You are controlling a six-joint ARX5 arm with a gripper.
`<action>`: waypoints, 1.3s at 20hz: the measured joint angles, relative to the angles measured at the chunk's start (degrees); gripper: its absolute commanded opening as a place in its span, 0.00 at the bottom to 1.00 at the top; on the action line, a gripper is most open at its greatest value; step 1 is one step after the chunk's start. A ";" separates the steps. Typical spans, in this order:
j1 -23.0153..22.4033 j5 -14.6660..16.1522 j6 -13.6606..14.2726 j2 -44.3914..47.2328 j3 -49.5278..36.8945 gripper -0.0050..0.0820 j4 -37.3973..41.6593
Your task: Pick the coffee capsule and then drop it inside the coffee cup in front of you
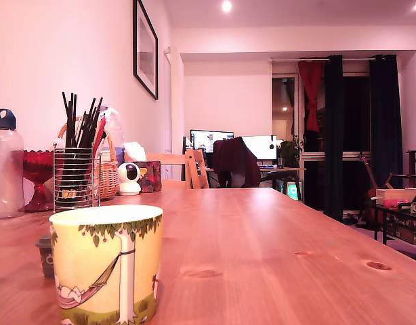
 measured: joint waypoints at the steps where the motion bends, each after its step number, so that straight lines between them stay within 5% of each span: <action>1: -0.57 -0.02 0.00 1.11 0.00 0.78 1.42; 3: -0.96 -0.02 0.00 3.08 0.00 0.87 2.40; 26: -0.98 -1.68 1.01 26.10 0.00 0.87 22.05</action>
